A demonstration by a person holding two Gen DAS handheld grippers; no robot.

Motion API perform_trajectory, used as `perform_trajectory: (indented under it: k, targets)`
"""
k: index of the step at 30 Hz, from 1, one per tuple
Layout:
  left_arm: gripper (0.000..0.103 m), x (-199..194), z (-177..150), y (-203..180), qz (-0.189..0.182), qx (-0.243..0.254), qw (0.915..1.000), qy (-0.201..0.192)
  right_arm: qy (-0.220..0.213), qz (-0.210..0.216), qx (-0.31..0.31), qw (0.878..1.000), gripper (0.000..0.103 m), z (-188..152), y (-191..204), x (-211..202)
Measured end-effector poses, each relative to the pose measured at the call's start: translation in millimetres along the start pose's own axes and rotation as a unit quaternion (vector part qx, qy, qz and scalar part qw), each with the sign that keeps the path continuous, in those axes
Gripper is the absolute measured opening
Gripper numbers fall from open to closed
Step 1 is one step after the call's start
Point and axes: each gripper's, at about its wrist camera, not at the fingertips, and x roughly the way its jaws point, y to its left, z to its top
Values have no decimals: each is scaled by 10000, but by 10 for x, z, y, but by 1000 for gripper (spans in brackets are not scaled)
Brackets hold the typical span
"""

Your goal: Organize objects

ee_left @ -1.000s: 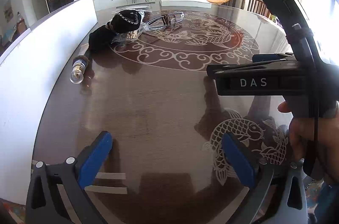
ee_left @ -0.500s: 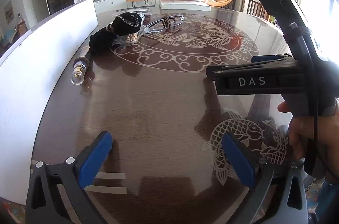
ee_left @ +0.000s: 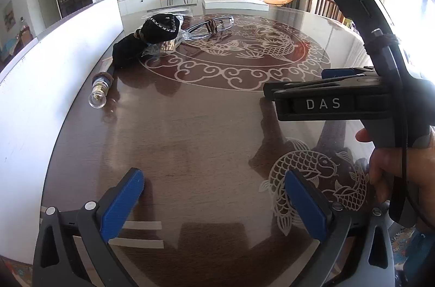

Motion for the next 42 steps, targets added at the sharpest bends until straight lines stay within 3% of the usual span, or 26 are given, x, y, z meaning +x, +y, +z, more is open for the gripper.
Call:
perform_trajectory:
  k: [12,38,42]
  targets:
    - [103,-12,-32,308,485,-597,9970,97,1,1,-1,10000,103,1,1,1]
    - [103,-89,-113,304,359,-402,9985,-120,10,30,-13,10000,103,20,-6,27]
    - [103,-99,-121,300,360,-402,9985,-134,341,240,-43,9991,103,269,-44,164]
